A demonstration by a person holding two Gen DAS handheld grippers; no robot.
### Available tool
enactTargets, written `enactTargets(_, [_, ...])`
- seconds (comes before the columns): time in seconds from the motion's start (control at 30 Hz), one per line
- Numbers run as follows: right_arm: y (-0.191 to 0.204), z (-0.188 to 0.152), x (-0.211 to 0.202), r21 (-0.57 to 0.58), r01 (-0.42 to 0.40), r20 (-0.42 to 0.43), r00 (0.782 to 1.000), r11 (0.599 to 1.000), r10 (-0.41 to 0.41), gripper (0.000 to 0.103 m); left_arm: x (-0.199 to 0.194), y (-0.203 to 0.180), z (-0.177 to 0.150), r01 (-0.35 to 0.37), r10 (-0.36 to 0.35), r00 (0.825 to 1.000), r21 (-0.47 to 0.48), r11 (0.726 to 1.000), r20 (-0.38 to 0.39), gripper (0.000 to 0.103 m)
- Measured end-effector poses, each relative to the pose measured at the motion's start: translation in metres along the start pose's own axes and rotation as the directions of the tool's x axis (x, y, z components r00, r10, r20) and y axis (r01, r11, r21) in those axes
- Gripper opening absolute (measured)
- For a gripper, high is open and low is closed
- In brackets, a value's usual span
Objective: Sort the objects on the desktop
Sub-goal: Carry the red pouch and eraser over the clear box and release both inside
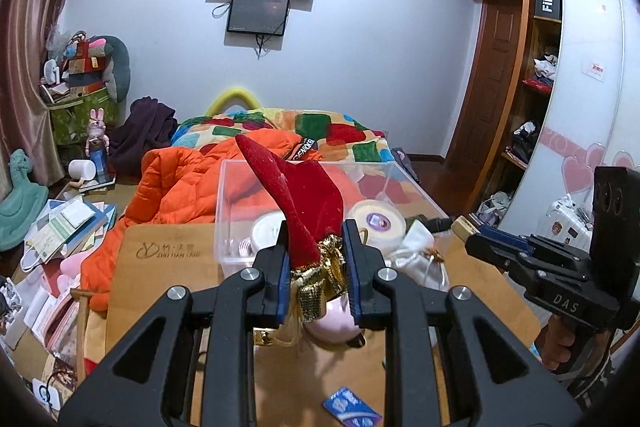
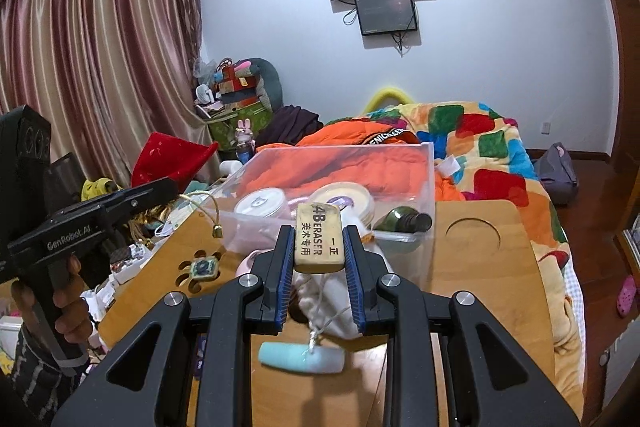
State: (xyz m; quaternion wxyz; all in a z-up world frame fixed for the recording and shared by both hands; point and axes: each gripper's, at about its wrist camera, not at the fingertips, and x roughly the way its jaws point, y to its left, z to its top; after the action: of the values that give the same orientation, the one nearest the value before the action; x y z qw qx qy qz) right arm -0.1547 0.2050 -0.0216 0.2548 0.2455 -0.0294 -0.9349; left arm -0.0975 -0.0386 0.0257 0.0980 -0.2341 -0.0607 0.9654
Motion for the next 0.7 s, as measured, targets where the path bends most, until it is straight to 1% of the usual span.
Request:
enactTargets(0.2, [-0.013, 0.014, 0.015, -0.009, 0.009, -0.011, 1.000, 1.000, -0.009, 0.022, 0.020, -0.002, 0.017, 0.006, -0.006, 1.000, 0.010, 1.000, -0.007, 0.022])
enactTargets(0.37, [-0.025, 0.030, 0.032, 0.001, 0.024, -0.011, 1.000, 1.000, -0.024, 0.022, 0.046, -0.003, 0.030, 0.023, -0.022, 0.999, 0.011, 1.000, -0.032, 0.022])
enactTargets(0.47, [-0.036, 0.037, 0.046, 0.020, 0.036, -0.012, 0.999, 0.999, -0.036, 0.022, 0.064, -0.004, 0.033, 0.036, -0.036, 0.997, 0.009, 0.999, -0.062, 0.022])
enactTargets(0.6, [-0.048, 0.041, 0.062, 0.048, 0.027, -0.026, 0.999, 0.998, -0.026, 0.022, 0.087, -0.005, 0.035, 0.054, -0.053, 0.993, 0.002, 0.999, -0.102, 0.022])
enactTargets(0.7, [-0.052, 0.040, 0.073, 0.046, 0.047, -0.047, 0.998, 0.998, -0.045, 0.022, 0.100, -0.004, 0.035, 0.056, -0.056, 0.989, -0.008, 0.998, -0.135, 0.022])
